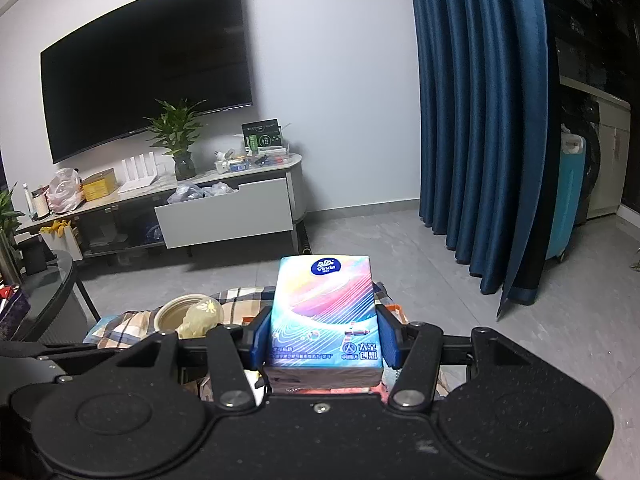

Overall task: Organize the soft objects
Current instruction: 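Lift the plastic bag and tissue pack and carry both over the orange-rimmed box, then lower the plastic bag with the left gripper while the right gripper lowers the tissue pack into the box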

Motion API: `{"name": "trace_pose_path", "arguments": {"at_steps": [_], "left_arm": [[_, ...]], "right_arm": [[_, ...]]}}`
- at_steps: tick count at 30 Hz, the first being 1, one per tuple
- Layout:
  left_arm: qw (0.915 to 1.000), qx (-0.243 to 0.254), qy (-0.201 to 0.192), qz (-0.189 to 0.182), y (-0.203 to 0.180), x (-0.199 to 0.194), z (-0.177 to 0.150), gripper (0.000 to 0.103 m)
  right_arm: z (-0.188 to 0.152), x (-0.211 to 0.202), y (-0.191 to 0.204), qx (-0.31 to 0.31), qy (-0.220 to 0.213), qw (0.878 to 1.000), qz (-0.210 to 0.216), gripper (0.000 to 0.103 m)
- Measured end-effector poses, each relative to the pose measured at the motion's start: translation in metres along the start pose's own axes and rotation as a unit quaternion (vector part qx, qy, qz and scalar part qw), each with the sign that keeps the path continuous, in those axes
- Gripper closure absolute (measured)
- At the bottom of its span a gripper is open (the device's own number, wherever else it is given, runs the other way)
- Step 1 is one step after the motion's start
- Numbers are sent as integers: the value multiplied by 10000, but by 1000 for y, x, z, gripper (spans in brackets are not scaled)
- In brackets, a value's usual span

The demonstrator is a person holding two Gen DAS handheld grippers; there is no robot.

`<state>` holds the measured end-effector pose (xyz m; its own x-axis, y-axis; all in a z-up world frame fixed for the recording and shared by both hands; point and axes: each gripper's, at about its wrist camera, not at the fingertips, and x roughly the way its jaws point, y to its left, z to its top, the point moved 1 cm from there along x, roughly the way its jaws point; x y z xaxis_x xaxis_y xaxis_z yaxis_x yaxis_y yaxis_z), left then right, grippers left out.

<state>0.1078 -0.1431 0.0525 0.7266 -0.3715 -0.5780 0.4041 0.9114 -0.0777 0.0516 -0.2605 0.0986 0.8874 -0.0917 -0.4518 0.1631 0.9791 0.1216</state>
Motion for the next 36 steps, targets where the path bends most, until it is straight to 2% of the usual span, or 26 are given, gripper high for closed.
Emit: {"name": "trace_pose_path", "arguments": {"at_steps": [15,36], "left_arm": [[9998,74,166,-106,-10,15,-3,82],[9993,30,339,-138,-11,36,-2,82]], "right_arm": [[-4,12,-8,123,124,9998,-103,39],[-10,37,-23,118,323,9994,-18,39]]}}
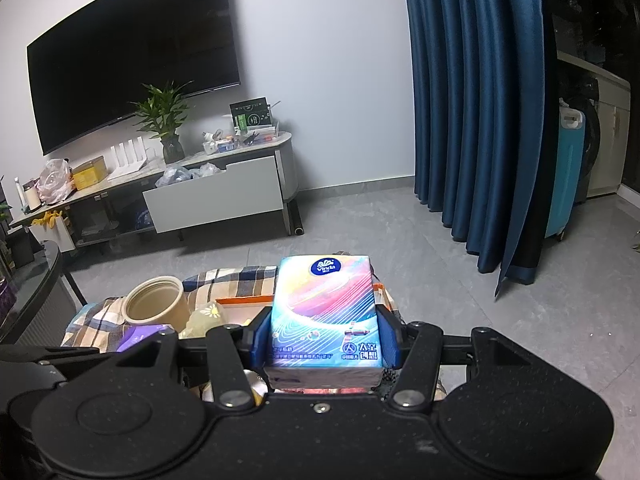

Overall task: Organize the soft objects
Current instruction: 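Lower the plastic bag with the left gripper while the right gripper lowers the tissue pack into the box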

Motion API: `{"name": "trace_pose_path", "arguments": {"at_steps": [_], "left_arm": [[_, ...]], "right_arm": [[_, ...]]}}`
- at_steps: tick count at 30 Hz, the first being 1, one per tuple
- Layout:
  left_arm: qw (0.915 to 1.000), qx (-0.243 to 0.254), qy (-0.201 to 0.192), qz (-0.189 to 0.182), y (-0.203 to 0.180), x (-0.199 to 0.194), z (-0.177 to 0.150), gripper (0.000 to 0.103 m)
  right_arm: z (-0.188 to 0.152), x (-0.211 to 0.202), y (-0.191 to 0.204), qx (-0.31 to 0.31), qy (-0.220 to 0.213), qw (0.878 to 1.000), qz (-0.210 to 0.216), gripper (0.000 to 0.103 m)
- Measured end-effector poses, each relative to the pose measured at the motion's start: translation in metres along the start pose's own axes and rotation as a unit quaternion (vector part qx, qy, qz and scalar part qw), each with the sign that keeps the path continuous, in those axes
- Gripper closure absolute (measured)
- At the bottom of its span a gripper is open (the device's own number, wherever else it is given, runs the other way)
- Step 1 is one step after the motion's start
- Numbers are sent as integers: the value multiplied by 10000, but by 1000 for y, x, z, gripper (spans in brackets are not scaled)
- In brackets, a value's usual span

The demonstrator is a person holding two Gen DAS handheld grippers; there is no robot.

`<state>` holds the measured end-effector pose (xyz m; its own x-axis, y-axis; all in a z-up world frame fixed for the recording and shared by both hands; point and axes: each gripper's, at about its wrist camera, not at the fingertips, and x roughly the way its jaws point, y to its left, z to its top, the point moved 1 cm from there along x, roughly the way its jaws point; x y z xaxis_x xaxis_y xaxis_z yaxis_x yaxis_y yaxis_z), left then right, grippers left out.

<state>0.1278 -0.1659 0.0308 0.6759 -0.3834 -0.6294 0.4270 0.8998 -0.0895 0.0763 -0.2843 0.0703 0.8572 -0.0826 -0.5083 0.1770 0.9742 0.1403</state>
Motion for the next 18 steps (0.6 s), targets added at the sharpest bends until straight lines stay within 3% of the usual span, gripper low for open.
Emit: {"name": "trace_pose_path", "arguments": {"at_steps": [18], "left_arm": [[10000,-25,17,-8,0,14,8,82]], "right_arm": [[6,20,-9,-74,77,9999,-17,39]]}}
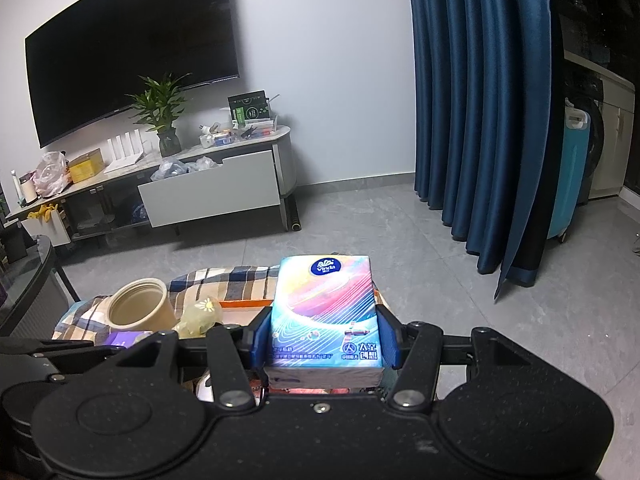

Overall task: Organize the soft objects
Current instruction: 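Lower the plastic bag with the left gripper while the right gripper lowers the tissue pack into the box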

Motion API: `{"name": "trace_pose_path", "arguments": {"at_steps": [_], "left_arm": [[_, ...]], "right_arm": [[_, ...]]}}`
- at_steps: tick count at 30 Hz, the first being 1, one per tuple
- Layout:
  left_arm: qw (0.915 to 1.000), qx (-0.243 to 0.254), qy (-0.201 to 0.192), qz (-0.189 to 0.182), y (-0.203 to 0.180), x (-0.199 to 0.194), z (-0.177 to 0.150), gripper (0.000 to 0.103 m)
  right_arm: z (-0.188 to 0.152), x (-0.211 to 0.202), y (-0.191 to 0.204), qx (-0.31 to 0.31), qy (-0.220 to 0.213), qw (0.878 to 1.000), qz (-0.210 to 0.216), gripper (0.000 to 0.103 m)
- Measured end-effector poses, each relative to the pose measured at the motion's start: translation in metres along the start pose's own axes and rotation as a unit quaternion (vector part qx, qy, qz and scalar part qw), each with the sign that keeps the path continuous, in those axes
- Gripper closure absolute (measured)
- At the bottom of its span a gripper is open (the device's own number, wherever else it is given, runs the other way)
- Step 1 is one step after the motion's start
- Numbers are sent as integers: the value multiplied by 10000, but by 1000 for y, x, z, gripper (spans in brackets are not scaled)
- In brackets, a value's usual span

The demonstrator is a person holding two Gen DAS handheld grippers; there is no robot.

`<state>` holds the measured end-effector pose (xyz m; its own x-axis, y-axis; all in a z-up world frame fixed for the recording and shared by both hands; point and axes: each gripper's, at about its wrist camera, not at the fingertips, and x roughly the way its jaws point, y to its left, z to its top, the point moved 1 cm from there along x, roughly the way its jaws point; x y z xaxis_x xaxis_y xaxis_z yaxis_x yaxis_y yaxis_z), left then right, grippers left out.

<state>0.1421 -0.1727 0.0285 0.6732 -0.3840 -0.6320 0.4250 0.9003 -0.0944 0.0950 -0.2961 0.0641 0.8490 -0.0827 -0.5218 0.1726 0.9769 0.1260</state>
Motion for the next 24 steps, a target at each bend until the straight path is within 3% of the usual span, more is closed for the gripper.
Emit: {"name": "trace_pose_path", "arguments": {"at_steps": [24], "left_arm": [[10000,-1,14,73,8,17,17,82]], "right_arm": [[1,21,-3,9,93,10000,16,39]]}}
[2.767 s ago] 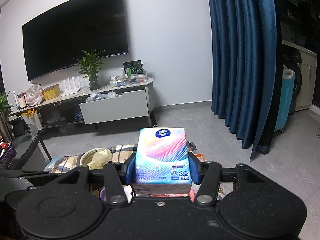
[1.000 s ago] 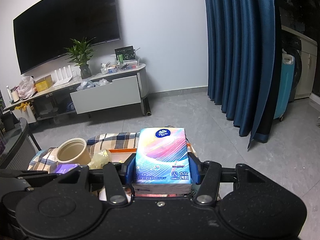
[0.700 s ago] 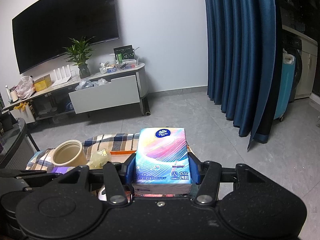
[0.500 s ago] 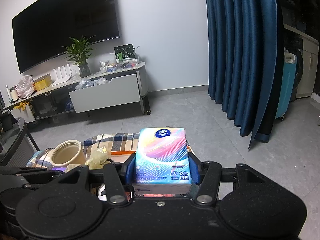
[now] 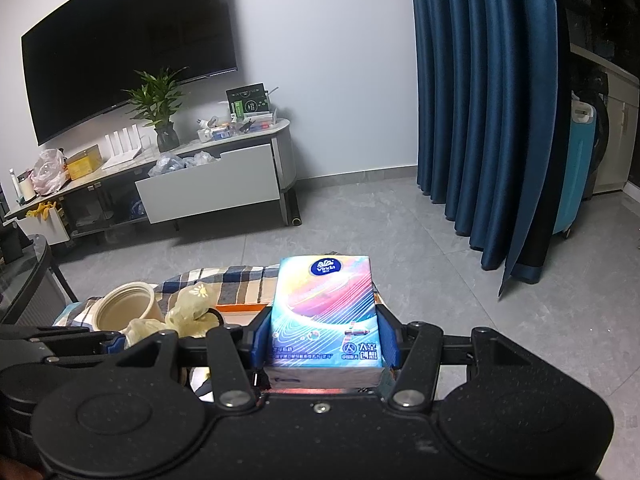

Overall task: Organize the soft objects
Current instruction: 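Lower the plastic bag with the left gripper while the right gripper lowers the tissue pack into the box, then open the right gripper to drop the tissue pack while the left gripper releases the plastic bag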

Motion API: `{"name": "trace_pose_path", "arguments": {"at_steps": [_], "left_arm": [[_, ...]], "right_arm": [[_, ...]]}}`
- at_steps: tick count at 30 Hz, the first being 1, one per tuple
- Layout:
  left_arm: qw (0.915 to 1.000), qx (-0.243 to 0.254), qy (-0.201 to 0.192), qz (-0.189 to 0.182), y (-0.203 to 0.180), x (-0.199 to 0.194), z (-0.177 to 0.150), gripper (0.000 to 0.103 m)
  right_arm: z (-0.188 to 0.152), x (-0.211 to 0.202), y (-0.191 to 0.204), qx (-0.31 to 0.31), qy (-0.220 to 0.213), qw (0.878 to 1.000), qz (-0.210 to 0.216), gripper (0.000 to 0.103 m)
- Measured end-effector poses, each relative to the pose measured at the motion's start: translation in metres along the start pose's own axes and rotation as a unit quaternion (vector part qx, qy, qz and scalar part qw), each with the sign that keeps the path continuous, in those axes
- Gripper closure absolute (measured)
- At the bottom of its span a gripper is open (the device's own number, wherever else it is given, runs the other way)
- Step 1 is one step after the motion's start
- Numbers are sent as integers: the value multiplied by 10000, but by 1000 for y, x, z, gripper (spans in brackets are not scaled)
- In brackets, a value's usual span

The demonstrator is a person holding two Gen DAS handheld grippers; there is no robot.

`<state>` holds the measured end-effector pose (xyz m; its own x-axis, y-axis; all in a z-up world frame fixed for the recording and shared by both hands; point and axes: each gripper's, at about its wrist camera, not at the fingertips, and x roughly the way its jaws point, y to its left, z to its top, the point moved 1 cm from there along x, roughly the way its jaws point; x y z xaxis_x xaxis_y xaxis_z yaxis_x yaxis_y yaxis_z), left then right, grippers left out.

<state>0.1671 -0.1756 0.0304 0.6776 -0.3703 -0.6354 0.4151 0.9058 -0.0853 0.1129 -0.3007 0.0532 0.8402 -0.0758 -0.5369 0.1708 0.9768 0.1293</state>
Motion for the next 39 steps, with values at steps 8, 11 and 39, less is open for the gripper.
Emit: {"name": "trace_pose_path", "arguments": {"at_steps": [8,11,39], "left_arm": [[10000,-38,40,82,5,7,4,82],[9999,-63,72,91,6,10,5,82],[9998,-150,-84,-119,-3,-4,11,24]], "right_arm": [[-3,8,1,25,31,10000,5,39],[-2,11,1,13,48,10000,34,39],[-3,-34,-10,185,-307,9993,87,39]]}}
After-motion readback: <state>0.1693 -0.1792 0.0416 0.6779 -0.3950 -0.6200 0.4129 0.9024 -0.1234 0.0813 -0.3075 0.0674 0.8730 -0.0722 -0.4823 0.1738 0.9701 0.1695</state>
